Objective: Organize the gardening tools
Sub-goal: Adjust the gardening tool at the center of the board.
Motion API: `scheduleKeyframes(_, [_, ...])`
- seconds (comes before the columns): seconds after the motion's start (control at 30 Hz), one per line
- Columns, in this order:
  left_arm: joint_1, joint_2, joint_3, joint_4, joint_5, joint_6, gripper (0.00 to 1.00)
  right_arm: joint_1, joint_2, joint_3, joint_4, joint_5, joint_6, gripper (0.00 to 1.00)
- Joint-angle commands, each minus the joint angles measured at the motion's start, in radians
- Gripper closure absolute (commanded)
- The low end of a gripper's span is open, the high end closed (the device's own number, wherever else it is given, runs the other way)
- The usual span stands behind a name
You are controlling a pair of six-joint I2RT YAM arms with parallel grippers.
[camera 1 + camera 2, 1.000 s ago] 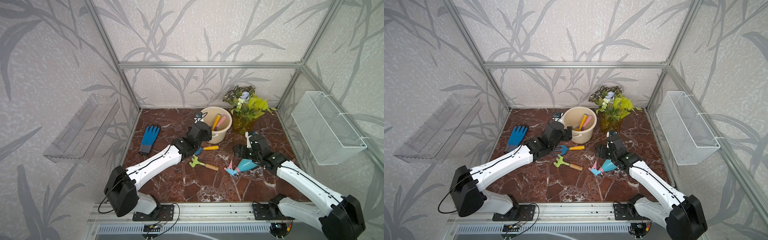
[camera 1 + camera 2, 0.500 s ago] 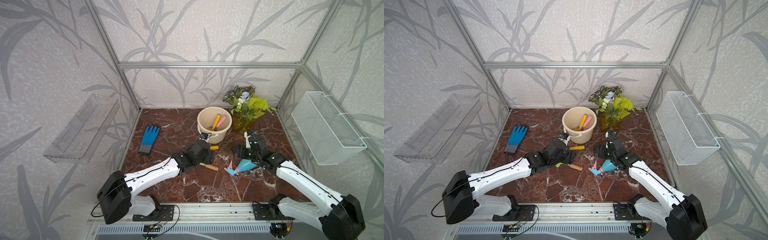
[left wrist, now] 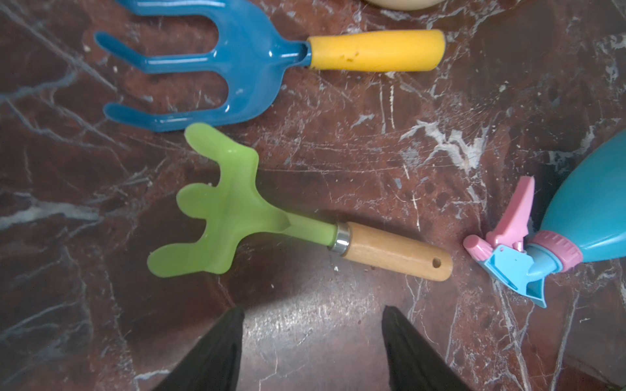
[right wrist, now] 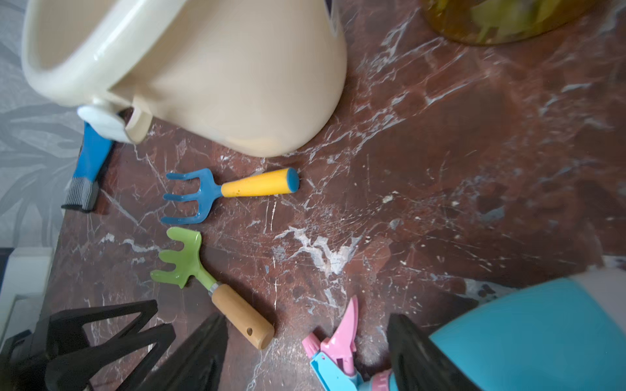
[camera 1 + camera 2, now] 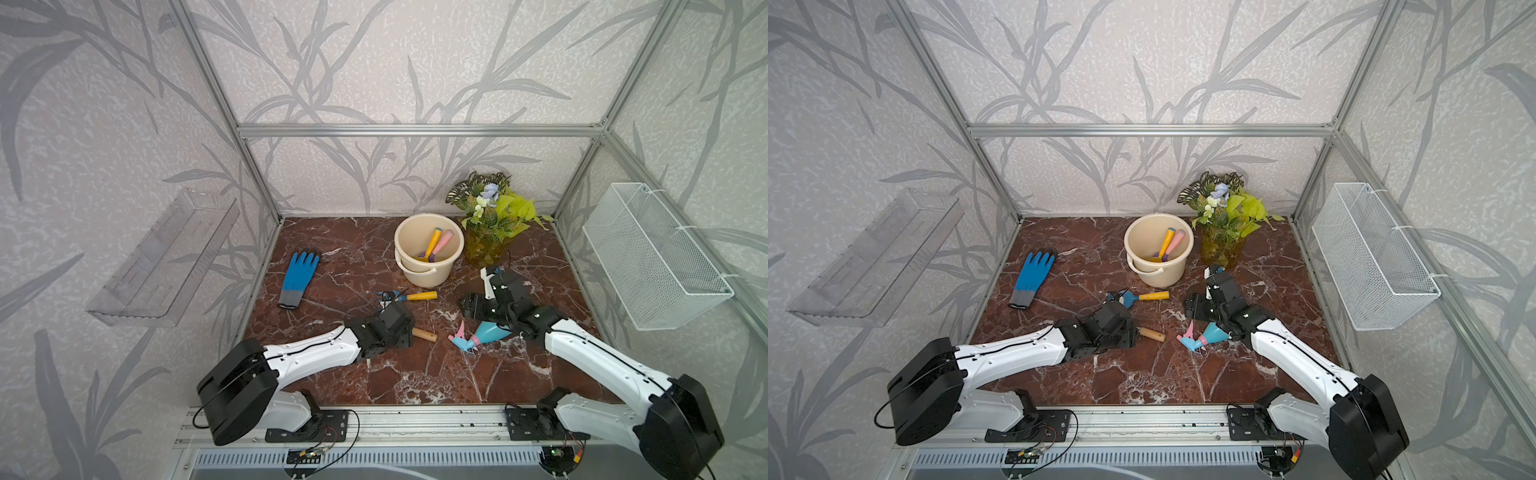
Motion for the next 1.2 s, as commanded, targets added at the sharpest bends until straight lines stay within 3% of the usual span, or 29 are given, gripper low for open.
scheduleKeyframes(0.0, [0.012,0.029,-0.016,0.03,0.021,-0.098,0.32,0.043,0.054,-0.019,0.08,-0.055,0.003,0.3])
scheduleKeyframes(0.17, [0.015,0.034,-0.048,0.073,0.011,-0.139,0.31,0.08,0.154,-0.032,0.167,-0.119,0.016,0.54])
scheduleKeyframes(0.23, [0.018,0.025,-0.067,0.105,0.008,-0.161,0.3,0.084,0.189,-0.039,0.204,-0.14,0.027,0.6])
scheduleKeyframes(0.73, [0.048,-0.068,-0.197,0.269,-0.025,-0.254,0.28,0.153,0.454,-0.015,0.379,-0.205,0.067,0.7])
scheduleKeyframes(1.17, [0.079,0.054,-0.144,0.251,0.028,-0.242,0.32,0.265,0.494,-0.016,0.431,-0.244,0.102,0.7])
